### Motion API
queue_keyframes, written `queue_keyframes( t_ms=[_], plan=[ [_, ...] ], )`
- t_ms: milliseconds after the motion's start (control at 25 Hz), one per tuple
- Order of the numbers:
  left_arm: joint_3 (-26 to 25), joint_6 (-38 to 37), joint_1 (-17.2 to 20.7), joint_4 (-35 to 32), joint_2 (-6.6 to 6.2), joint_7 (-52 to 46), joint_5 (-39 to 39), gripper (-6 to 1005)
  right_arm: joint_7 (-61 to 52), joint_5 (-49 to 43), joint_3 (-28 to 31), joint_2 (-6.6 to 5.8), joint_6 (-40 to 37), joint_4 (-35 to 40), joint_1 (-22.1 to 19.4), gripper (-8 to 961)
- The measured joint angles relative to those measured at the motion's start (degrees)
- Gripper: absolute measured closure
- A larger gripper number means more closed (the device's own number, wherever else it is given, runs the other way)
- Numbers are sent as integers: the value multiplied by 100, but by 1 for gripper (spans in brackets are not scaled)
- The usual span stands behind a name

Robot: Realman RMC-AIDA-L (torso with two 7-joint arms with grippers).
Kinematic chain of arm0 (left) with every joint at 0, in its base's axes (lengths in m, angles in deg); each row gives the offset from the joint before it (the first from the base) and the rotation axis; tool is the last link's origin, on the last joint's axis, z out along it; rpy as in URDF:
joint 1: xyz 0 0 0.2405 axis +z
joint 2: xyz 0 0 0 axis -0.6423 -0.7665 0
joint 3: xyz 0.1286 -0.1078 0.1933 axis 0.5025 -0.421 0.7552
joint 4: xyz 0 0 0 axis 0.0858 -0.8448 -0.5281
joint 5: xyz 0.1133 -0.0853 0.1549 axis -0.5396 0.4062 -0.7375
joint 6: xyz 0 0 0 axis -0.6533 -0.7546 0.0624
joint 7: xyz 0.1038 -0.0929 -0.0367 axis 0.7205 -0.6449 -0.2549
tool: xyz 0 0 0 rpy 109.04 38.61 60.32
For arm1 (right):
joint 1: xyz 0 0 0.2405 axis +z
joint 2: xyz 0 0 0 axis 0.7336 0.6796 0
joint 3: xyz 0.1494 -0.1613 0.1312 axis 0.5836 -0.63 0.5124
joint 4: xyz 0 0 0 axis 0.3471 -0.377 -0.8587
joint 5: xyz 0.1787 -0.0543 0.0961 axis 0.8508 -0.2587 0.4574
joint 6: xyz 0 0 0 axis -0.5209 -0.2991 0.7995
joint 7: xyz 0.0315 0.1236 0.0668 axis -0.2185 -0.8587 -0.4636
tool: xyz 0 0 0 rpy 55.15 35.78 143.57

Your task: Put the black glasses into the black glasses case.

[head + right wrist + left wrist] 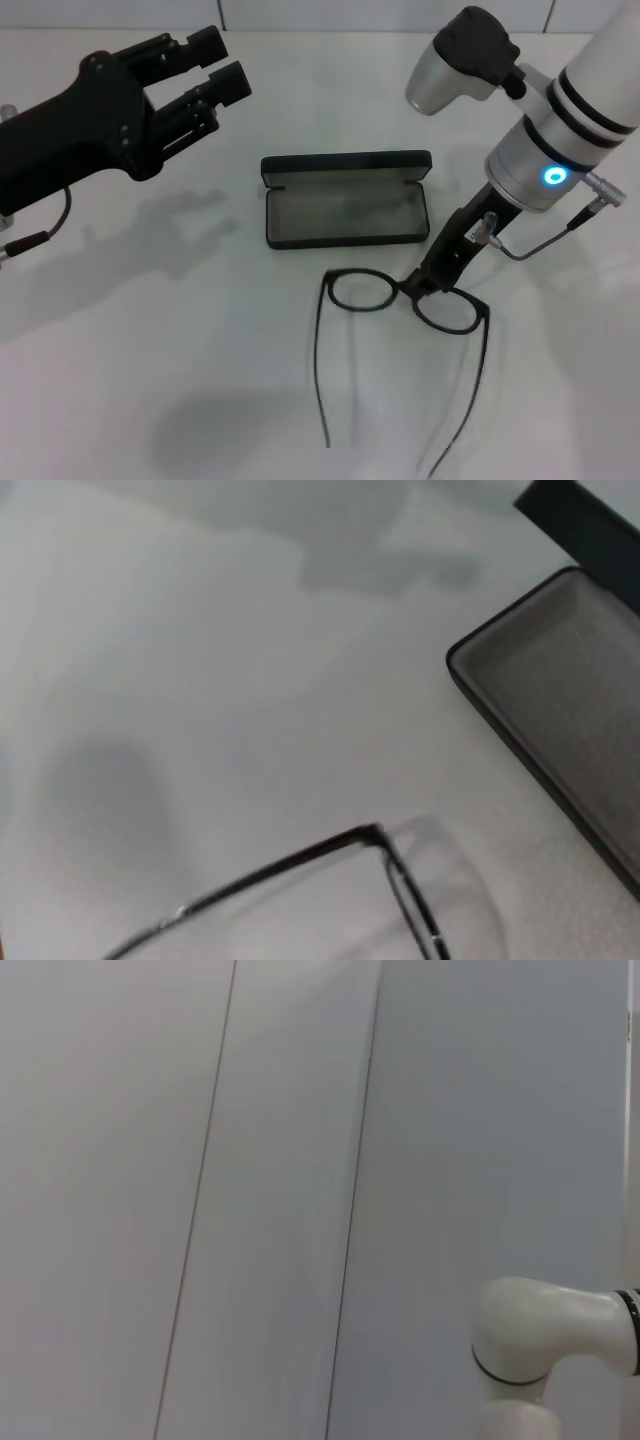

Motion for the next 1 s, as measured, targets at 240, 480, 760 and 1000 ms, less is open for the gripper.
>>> queue_keyframes(
  t_ms=[240, 480, 760, 1000],
  plan=[
    [-134, -77, 38, 6, -2, -1, 23, 569, 74, 8, -49, -12, -30, 1193, -737, 924],
    [-609, -850, -47, 466, -31, 11, 23, 573, 1064, 1017, 813, -42, -118, 2386, -1969, 924],
    [-573, -2101, -719, 1435, -89, 375, -95, 612, 2609, 2665, 2038, -66, -598, 2551, -3022, 924],
    [340, -2239, -1161, 1682, -14, 680, -98, 824, 3214, 3172, 2134, -61, -661, 2310, -3110, 923]
  ],
)
